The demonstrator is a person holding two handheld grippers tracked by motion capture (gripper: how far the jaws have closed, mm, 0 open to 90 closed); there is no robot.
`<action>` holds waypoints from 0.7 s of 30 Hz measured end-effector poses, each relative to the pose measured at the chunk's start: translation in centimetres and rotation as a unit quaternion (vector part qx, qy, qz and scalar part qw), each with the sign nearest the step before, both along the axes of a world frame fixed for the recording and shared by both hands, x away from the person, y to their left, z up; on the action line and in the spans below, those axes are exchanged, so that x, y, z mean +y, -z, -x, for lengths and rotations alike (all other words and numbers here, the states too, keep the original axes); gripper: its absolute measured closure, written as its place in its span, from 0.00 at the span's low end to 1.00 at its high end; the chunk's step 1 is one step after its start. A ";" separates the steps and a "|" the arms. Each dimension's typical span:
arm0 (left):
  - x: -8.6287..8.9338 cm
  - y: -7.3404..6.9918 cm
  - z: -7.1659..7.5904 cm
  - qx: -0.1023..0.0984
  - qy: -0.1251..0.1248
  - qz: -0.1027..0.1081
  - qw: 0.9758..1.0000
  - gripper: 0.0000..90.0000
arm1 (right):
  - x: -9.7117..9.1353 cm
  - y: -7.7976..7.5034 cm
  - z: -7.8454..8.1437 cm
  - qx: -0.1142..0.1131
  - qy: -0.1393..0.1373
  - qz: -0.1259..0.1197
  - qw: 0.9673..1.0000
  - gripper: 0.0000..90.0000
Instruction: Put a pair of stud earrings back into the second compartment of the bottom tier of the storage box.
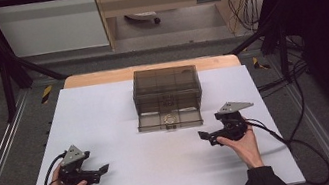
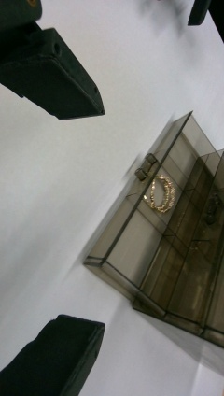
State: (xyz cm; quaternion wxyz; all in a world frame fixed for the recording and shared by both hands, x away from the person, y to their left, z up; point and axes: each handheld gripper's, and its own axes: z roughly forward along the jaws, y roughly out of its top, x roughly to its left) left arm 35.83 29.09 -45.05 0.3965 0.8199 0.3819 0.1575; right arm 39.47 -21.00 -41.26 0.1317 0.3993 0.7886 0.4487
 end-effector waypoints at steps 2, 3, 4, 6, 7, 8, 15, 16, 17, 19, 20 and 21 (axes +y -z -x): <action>0.0 0.0 0.0 0.000 0.000 -0.001 1.000 0.09 | -0.5 0.4 0.3 -0.001 -0.001 -0.002 1.000 0.01; 0.0 0.0 0.0 0.000 0.001 -0.001 1.000 0.09 | -0.7 0.6 0.4 0.001 -0.001 -0.003 1.000 0.01; -0.1 0.0 0.0 -0.001 0.001 -0.003 1.000 0.09 | -0.9 0.8 0.6 0.001 -0.004 -0.002 1.000 0.01; -0.1 0.0 0.0 -0.001 0.001 -0.003 1.000 0.09 | -1.4 1.2 0.9 0.001 -0.008 -0.002 1.000 0.01; -0.1 0.0 0.0 -0.001 0.001 -0.004 1.000 0.09 | -1.6 1.3 1.1 0.001 -0.009 -0.002 1.000 0.01; -0.1 0.0 0.0 -0.001 0.001 -0.004 1.000 0.09 | -1.8 1.5 1.2 -0.001 -0.009 -0.002 1.000 0.01; -0.2 0.0 0.0 -0.002 0.002 -0.005 1.000 0.09 | -3.4 2.7 2.0 0.011 -0.006 -0.002 1.000 0.01; -0.2 0.0 0.0 -0.001 0.002 -0.005 1.000 0.09 | -3.6 2.8 2.2 0.012 -0.006 -0.002 1.000 0.01; -0.2 0.0 0.0 -0.001 0.003 -0.005 1.000 0.09 | -3.9 2.9 2.3 0.011 -0.006 -0.002 1.000 0.01; -0.2 0.0 0.1 -0.002 0.003 -0.005 1.000 0.09 | -4.3 3.0 2.5 0.013 -0.004 -0.004 1.000 0.01; -0.2 0.0 0.1 -0.002 0.003 -0.006 1.000 0.09 | -4.5 3.1 2.6 0.012 -0.004 -0.006 1.000 0.01; -0.2 0.0 0.1 -0.002 0.003 -0.006 1.000 0.09 | -4.7 3.2 2.8 0.015 -0.001 -0.009 1.000 0.01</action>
